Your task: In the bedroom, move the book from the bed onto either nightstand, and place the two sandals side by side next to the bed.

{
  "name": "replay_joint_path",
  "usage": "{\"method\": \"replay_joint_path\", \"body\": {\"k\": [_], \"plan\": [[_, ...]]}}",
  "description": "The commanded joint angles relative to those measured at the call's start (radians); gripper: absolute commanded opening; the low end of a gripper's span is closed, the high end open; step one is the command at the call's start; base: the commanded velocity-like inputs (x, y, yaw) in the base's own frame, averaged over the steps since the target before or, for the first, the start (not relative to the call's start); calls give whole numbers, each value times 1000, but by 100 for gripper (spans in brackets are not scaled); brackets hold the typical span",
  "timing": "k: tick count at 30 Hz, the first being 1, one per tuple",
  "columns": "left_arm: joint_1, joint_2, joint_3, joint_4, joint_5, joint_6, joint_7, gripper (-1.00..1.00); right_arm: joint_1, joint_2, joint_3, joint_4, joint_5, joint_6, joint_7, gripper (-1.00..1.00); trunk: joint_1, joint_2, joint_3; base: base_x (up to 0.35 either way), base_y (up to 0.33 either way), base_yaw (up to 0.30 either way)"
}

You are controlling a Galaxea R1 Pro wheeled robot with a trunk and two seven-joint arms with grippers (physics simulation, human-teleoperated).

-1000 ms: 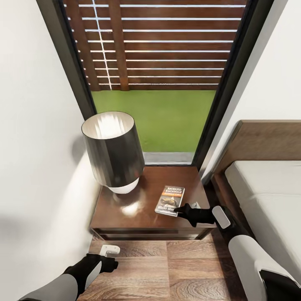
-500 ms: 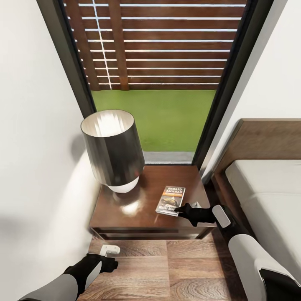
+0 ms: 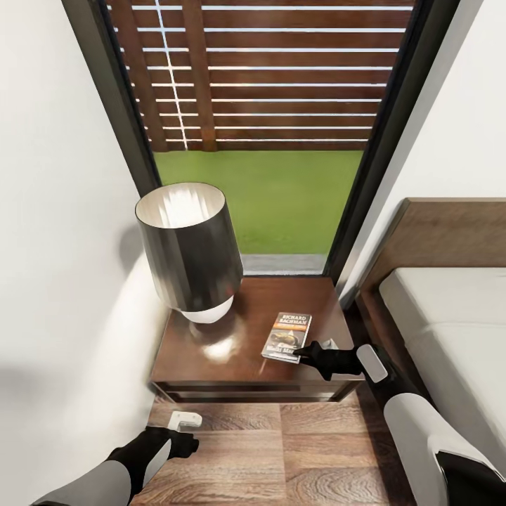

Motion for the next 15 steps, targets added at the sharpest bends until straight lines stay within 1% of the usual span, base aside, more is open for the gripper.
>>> {"method": "replay_joint_path", "body": {"k": [1,11,15], "plan": [[0,0,-8,-2,8,5,0,100,-1,1,-5,0,10,4,9,-100,0,0,-1,0,0,0],[0,0,-8,-2,8,5,0,100,-1,0,-6,0,9,1,8,-100,0,0,-1,0,0,0],[0,0,-8,-2,8,5,0,100,-3,0,-6,0,9,0,8,-100,15,-28,-13,0,0,0]]}}
